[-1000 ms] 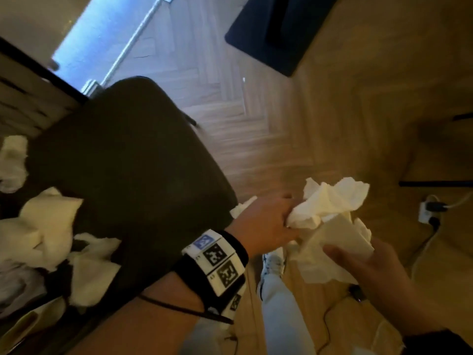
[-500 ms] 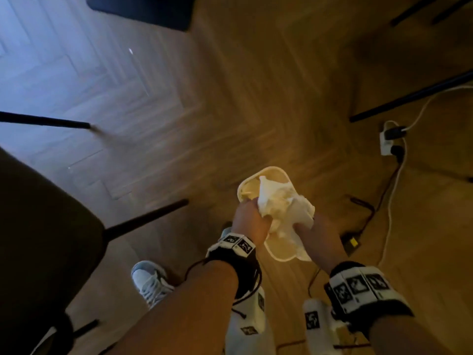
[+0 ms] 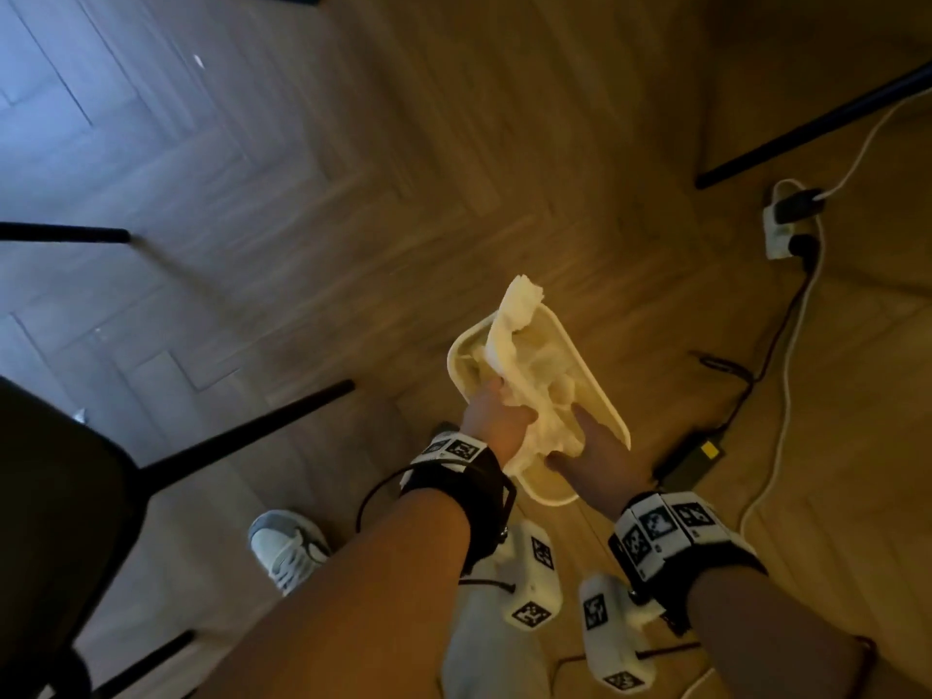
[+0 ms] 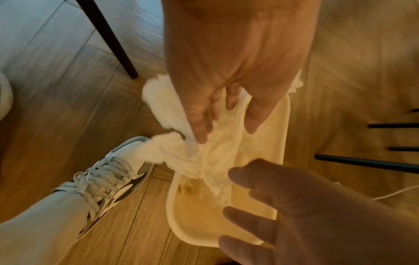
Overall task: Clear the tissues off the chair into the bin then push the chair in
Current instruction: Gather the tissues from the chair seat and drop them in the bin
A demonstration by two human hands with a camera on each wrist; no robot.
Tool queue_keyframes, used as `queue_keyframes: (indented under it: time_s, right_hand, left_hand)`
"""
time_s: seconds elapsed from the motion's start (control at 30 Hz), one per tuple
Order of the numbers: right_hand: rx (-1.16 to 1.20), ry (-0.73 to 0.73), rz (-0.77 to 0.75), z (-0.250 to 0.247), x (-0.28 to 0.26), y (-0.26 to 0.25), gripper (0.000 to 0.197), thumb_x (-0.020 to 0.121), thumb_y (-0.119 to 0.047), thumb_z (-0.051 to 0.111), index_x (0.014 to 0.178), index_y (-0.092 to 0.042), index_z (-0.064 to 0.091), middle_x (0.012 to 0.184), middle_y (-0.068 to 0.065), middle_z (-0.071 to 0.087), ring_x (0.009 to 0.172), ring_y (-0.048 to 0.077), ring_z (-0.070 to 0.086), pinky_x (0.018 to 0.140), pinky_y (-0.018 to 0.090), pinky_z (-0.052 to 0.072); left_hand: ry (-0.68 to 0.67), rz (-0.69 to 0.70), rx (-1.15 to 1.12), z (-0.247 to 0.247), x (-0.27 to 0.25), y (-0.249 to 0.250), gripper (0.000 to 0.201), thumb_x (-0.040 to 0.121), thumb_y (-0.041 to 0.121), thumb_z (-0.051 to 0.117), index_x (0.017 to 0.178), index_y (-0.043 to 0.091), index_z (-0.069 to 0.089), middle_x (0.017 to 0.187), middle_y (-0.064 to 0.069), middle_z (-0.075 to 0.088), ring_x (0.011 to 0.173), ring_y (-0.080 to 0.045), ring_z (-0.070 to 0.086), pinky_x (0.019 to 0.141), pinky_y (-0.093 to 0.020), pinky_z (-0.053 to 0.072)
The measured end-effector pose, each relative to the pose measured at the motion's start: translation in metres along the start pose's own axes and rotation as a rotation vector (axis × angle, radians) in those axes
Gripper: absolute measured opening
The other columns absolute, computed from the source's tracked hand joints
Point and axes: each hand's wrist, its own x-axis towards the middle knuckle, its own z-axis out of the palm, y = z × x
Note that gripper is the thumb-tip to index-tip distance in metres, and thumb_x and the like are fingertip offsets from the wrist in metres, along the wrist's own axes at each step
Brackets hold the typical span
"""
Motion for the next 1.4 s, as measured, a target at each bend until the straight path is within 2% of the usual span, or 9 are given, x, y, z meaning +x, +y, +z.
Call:
queue_keyframes:
  time_s: [0.1,0.27,0.4,0.53,0.67,0.77,1.0,1.17,1.4]
  right_hand:
    - [-0.043,0.055,0.03,0.001,-0.015,-0.015,0.05,0.089,-0.023,0.059,0.136,-0.013,0.045,0.132,0.013,0.052,0.123,0.03,0.049,0.088,0.029,0.038]
    - [-0.039,0.047,-0.146,0.017,-0.054,-0.081,0.02,0.087,-0.024,0.058,0.105,-0.014,0.062,0.083,-0.004,0.06,0.085,0.021,0.06,0.073,0.031,0.045]
    - [-0.101,-0.054,-0.356,0.043,-0.102,-0.161,0.019,0.09,-0.025,0.055,0.098,-0.011,0.066,0.085,0.004,0.066,0.081,0.018,0.062,0.069,0.029,0.046]
    - [-0.143,-0.138,-0.501,0.085,-0.155,-0.242,0.021,0.088,-0.021,0.057,0.104,-0.011,0.066,0.098,0.008,0.071,0.091,0.022,0.066,0.082,0.041,0.053]
    - [-0.246,-0.281,-0.628,0.142,-0.199,-0.308,0.016,0.089,-0.02,0.058,0.104,-0.02,0.063,0.093,0.0,0.067,0.088,0.017,0.065,0.073,0.026,0.05]
    - [-0.353,-0.398,-0.673,0.197,-0.227,-0.344,0.016,0.088,-0.024,0.06,0.104,-0.027,0.061,0.094,-0.006,0.066,0.089,0.014,0.065,0.078,0.032,0.054]
    - [-0.708,-0.514,-0.75,0.3,-0.246,-0.381,0.031,0.087,-0.029,0.061,0.117,-0.024,0.056,0.1,-0.007,0.061,0.093,0.009,0.059,0.079,0.024,0.048]
    - [-0.917,-0.535,-0.831,0.358,-0.245,-0.389,0.045,0.085,-0.033,0.063,0.128,-0.026,0.049,0.119,-0.003,0.054,0.104,0.012,0.055,0.088,0.028,0.049]
    - [-0.844,-0.428,-0.846,0.408,-0.24,-0.421,0.05,0.086,-0.035,0.062,0.132,-0.028,0.045,0.129,-0.002,0.05,0.108,0.011,0.055,0.089,0.029,0.051]
  left_hand:
    - [0.029,0.033,-0.095,-0.02,-0.025,0.003,0.046,0.085,0.013,0.062,0.129,0.014,0.049,0.128,-0.012,0.058,0.112,-0.029,0.059,0.096,-0.049,0.05]
    - [0.134,0.152,-0.191,-0.076,-0.089,0.011,0.011,0.085,0.012,0.058,0.092,0.02,0.062,0.101,-0.01,0.068,0.095,-0.027,0.067,0.09,-0.048,0.055]
    - [0.241,0.247,-0.245,-0.141,-0.157,0.016,0.013,0.087,0.011,0.059,0.081,0.021,0.064,0.091,-0.008,0.069,0.091,-0.029,0.069,0.083,-0.044,0.058]
    - [0.31,0.331,-0.306,-0.222,-0.239,0.006,0.012,0.094,0.014,0.053,0.085,0.017,0.062,0.084,-0.004,0.064,0.077,-0.017,0.062,0.069,-0.029,0.053]
    - [0.455,0.343,-0.253,-0.308,-0.304,-0.031,0.01,0.09,0.016,0.057,0.086,0.01,0.064,0.083,-0.01,0.066,0.077,-0.024,0.062,0.072,-0.035,0.05]
    - [0.597,0.226,-0.021,-0.375,-0.334,-0.087,0.009,0.089,0.023,0.06,0.096,0.017,0.063,0.098,-0.004,0.063,0.087,-0.016,0.06,0.076,-0.029,0.046]
    - [0.984,-0.192,0.315,-0.51,-0.347,-0.236,0.062,0.078,0.032,0.068,0.133,0.017,0.043,0.142,-0.015,0.033,0.128,-0.039,0.034,0.098,-0.053,0.041]
    - [0.825,-0.287,0.247,-0.56,-0.317,-0.285,0.103,0.066,0.06,0.072,0.147,0.025,0.018,0.151,-0.02,0.021,0.136,-0.047,0.022,0.107,-0.055,0.03]
    - [0.917,-0.121,0.222,-0.556,-0.294,-0.279,0.074,0.067,0.054,0.071,0.129,0.024,0.043,0.138,-0.007,0.04,0.133,-0.04,0.028,0.105,-0.054,0.032]
